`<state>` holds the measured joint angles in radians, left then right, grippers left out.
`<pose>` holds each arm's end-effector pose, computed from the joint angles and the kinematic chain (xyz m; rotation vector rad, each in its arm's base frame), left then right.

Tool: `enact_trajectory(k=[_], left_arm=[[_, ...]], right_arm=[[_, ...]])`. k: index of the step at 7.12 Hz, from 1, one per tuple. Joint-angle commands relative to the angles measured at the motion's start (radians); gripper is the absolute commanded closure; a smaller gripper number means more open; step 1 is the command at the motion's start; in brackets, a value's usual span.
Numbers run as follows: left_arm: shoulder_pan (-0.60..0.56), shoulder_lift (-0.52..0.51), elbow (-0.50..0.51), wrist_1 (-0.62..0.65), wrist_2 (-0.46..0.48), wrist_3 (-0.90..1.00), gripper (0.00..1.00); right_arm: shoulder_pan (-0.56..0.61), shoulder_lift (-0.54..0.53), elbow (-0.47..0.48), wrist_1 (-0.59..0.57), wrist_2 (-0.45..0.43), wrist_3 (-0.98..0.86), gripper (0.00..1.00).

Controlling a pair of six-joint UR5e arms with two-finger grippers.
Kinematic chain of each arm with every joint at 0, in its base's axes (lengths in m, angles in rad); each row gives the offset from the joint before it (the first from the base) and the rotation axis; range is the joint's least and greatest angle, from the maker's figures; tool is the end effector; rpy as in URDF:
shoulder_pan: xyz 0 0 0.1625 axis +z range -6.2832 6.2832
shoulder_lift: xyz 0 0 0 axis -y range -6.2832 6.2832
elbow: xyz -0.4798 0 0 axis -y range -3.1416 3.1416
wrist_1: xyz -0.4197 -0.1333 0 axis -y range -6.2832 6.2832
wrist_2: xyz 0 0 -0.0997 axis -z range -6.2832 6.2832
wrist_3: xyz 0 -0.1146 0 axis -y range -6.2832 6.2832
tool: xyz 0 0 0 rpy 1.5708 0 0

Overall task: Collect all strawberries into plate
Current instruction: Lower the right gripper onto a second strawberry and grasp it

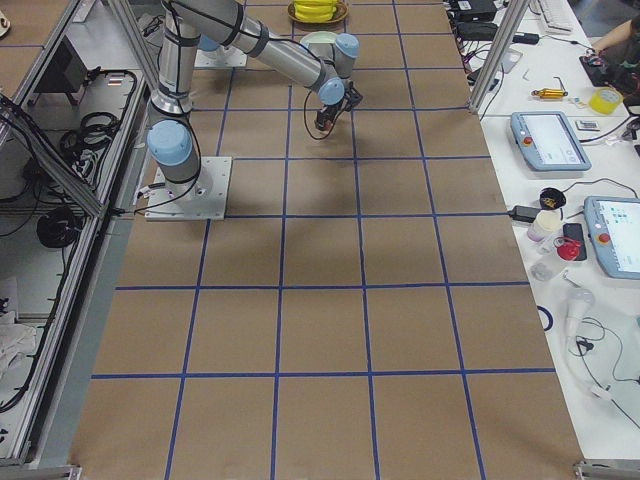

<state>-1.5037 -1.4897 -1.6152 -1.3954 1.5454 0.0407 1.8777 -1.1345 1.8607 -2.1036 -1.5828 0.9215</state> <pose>-0.1022 -0.5101 0.5651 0.0368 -3.1098 0.3327 0.3047 -0.5248 0.1870 -0.9094 -2.8713 -0.2283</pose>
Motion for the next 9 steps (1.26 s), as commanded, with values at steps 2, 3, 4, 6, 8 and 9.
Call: enact_trajectory(k=[2,3,4,6,8,9], left_arm=[[-0.001,-0.003,0.001,-0.005,-0.007,0.002,0.0],[-0.003,-0.007,0.007,-0.013,-0.007,0.002,0.0],[-0.001,-0.008,0.006,-0.02,-0.01,0.002,0.0],[0.0,-0.006,0.004,-0.02,-0.01,0.005,0.0],[0.0,-0.004,0.004,-0.02,-0.011,0.005,0.0],[0.0,-0.003,0.003,-0.02,-0.008,0.005,0.0]], right_arm=[[0.0,-0.004,-0.023,0.001,0.0,-0.007,1.0],[0.0,-0.004,-0.044,0.002,0.001,-0.007,1.0],[0.0,-0.005,-0.09,0.01,0.036,0.006,1.0],[0.017,-0.008,-0.155,0.011,0.184,0.014,1.0],[0.09,0.011,-0.198,-0.003,0.289,0.023,1.0],[0.116,0.048,-0.227,-0.006,0.287,0.025,1.0]])
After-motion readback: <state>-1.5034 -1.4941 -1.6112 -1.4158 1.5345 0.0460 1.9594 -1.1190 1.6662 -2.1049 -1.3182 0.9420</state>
